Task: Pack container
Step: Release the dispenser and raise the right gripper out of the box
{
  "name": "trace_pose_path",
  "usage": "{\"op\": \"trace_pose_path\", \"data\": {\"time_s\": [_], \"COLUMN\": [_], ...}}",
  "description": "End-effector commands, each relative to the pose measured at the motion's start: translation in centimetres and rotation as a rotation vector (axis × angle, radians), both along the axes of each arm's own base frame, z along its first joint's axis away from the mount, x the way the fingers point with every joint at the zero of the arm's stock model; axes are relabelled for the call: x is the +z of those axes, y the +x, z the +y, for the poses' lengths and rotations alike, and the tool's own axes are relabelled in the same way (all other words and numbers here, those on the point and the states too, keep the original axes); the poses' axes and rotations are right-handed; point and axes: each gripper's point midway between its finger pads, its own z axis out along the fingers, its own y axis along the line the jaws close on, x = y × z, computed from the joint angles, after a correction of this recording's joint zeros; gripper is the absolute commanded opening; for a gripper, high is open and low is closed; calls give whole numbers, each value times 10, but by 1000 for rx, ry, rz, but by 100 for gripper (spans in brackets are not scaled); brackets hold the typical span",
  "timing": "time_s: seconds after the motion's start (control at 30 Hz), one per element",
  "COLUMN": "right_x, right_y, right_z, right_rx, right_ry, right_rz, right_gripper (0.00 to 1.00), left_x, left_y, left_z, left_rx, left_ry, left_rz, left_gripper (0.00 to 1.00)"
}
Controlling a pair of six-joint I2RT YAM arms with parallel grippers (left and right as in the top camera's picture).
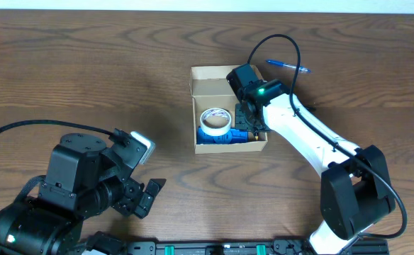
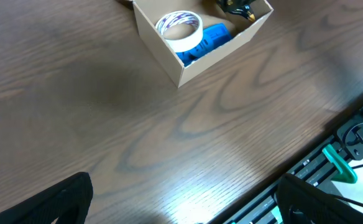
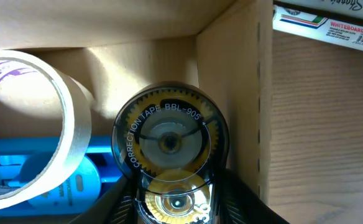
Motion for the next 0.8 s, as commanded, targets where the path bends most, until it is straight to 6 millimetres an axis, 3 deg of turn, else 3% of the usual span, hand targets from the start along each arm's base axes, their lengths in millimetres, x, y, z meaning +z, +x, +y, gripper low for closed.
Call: {"op": "trace_pose_path", "data": {"time_s": [0.0, 0.1, 0.47, 0.77], "right_x": [0, -1, -1, -1], "right_y": [0, 1, 1, -1], "right_z": [-2, -1, -1, 2], "right_rx": [-15, -15, -14, -12], "right_ry": [-18, -17, -12, 5], "right_rz": [-14, -16, -13, -5], "right_gripper": [27, 27, 49, 49], "left_x": [3, 3, 3, 3], "left_y": [-1, -1, -1, -1], "left_z": [-1, -1, -1, -1], "left_rx": [-11, -11, -11, -11], "left_ry": [-9, -9, -9, -8], "left_rz": [-3, -3, -3, -3], "left_gripper": [95, 95, 96, 95]}}
